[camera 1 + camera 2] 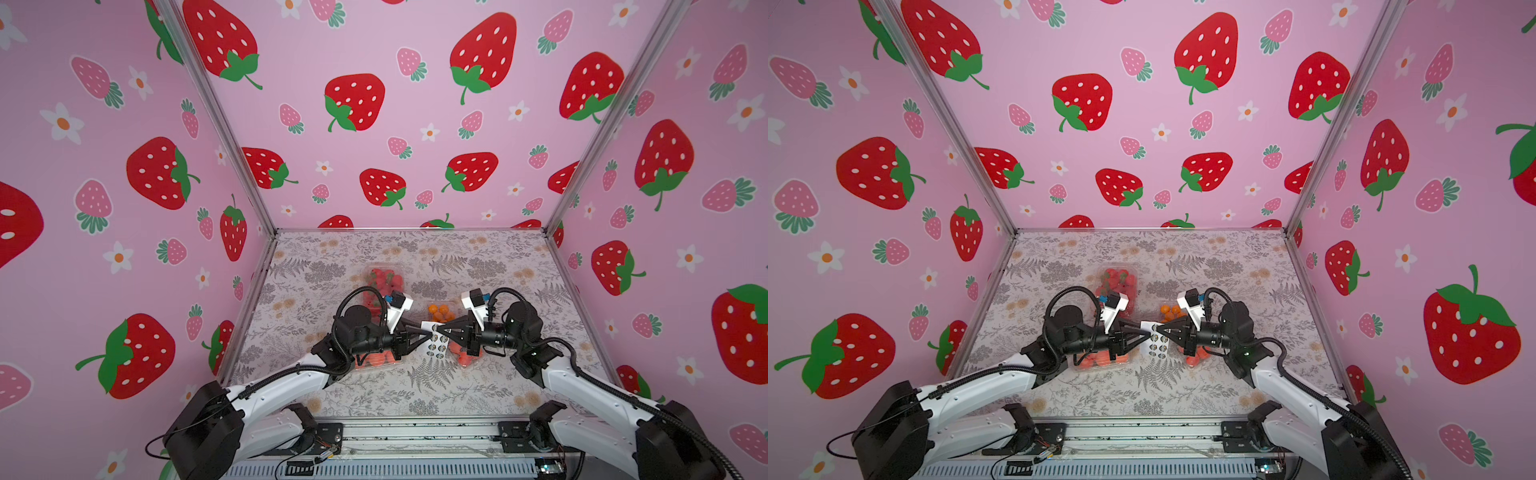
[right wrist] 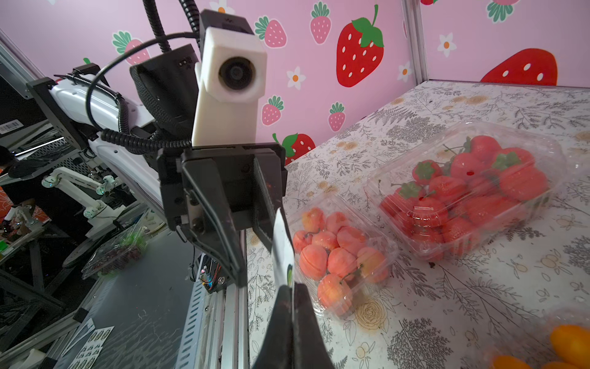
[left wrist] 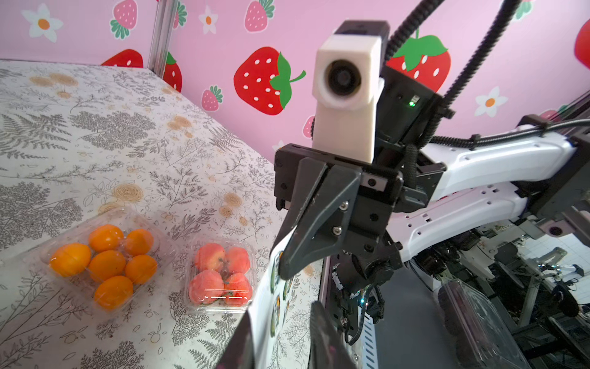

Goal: Label fruit boxes
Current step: Adjust the label sticker.

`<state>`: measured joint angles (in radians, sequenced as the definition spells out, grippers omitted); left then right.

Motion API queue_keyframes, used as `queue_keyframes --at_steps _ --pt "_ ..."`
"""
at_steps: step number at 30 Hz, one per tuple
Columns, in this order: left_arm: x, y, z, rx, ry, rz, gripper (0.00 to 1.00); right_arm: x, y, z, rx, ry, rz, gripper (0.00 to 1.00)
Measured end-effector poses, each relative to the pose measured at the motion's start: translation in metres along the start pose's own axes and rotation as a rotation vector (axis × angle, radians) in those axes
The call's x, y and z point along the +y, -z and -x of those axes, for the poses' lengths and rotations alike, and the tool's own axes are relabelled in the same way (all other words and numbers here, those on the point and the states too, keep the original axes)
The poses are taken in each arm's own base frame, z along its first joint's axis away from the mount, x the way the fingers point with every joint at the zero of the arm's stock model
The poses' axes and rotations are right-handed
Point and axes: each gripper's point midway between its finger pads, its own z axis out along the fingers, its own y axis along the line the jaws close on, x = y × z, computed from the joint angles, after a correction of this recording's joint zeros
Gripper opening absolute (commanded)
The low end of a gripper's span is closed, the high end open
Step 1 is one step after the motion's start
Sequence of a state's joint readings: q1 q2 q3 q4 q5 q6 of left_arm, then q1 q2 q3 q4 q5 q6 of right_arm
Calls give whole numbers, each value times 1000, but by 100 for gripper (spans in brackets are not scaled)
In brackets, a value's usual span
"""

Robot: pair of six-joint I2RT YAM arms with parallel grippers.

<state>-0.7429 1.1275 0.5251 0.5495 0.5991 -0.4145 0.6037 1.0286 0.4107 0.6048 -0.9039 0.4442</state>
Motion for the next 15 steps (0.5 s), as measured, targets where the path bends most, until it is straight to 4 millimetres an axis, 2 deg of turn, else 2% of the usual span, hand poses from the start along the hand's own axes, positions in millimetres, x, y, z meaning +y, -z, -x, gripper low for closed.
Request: queue_keyframes --at_steps 4,7,15 --pt "-2 2 6 -17 -10 -13 32 6 1 2 -2 12 24 0" --pt "-1 1 4 -9 -2 -23 24 9 1 1 3 9 41 0" --pt "-7 -2 0 11 -2 -79 16 13 1 1 8 14 70 0"
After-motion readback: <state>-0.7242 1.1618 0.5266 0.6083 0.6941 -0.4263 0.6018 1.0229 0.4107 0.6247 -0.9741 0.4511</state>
